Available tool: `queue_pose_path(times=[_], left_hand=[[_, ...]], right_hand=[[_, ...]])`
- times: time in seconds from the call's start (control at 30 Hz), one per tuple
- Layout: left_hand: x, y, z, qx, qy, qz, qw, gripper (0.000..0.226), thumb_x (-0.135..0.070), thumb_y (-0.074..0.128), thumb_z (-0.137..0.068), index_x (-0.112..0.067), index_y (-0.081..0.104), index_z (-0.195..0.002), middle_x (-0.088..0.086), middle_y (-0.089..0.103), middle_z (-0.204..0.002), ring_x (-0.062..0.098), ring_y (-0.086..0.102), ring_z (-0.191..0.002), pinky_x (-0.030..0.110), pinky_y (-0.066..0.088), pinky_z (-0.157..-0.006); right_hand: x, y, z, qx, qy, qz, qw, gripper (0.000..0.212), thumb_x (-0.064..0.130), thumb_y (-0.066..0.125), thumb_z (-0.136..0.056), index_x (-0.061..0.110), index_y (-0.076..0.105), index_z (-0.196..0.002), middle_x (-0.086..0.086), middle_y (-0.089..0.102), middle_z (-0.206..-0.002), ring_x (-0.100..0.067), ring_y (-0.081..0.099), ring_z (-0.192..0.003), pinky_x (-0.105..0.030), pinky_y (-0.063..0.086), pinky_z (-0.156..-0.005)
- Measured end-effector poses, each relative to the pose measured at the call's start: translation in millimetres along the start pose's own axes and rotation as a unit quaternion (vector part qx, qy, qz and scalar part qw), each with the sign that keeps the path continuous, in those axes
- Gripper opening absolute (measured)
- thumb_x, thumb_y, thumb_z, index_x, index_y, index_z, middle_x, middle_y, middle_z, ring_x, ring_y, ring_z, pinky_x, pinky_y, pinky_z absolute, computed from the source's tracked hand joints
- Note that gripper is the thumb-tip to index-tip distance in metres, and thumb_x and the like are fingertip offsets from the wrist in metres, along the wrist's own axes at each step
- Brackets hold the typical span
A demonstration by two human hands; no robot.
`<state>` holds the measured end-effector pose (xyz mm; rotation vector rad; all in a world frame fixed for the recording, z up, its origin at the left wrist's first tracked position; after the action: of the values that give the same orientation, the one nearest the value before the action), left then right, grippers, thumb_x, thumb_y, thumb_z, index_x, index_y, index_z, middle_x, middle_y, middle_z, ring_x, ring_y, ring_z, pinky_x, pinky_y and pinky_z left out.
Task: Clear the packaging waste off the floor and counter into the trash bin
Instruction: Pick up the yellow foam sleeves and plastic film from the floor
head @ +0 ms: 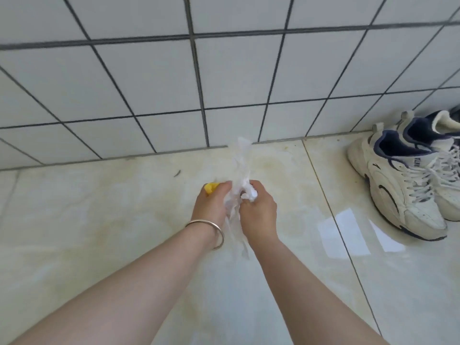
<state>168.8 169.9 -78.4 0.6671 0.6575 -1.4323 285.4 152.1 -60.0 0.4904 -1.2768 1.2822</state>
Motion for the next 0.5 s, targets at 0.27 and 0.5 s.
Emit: queue_pose_path(times=[0.27, 0.5], left_hand=[[-53.6, -150.0, 93.3, -0.082, -0.027, 0.306, 0.948, 0.042, -0.056, 0.058, -0.08, -0.022, 0.064, -0.105, -0.003, 0.072, -0.088, 0.014, 0.069, -0.071, 0.023, 0.048, -0.057], [-84.2, -277.6, 178.1, -0.115, 0.021, 0.414, 0.903, 0.047, -0.054, 0.058, -0.082, -0.02, 0.063, -0.114, 0.001, 0.074, -0.095, 0.015, 0.071, -0.076, 0.023, 0.05, -0.058]], right_hand=[[139.0, 127.9, 91.7, 0.129, -0.082, -0.093, 0.984, 0.016, -0.001, 0.05, -0.077, 0.012, 0.057, -0.078, 0.001, 0.055, -0.066, -0.016, 0.05, -0.062, -0.025, 0.042, -0.059], [236.8, 237.4, 201.9, 0.257, -0.2, 0.007, 0.946, 0.021, 0.022, 0.065, -0.079, 0.023, 0.048, -0.068, -0.002, 0.061, -0.076, -0.016, 0.054, -0.062, -0.016, 0.04, -0.053]])
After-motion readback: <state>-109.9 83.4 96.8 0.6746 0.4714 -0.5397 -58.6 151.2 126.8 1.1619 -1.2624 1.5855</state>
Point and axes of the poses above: each hand's wrist, its own z-axis away from the middle knuckle, its own y-axis out of the palm, x = y × z, the point moved 9 cm from there along -z, towards the middle knuckle
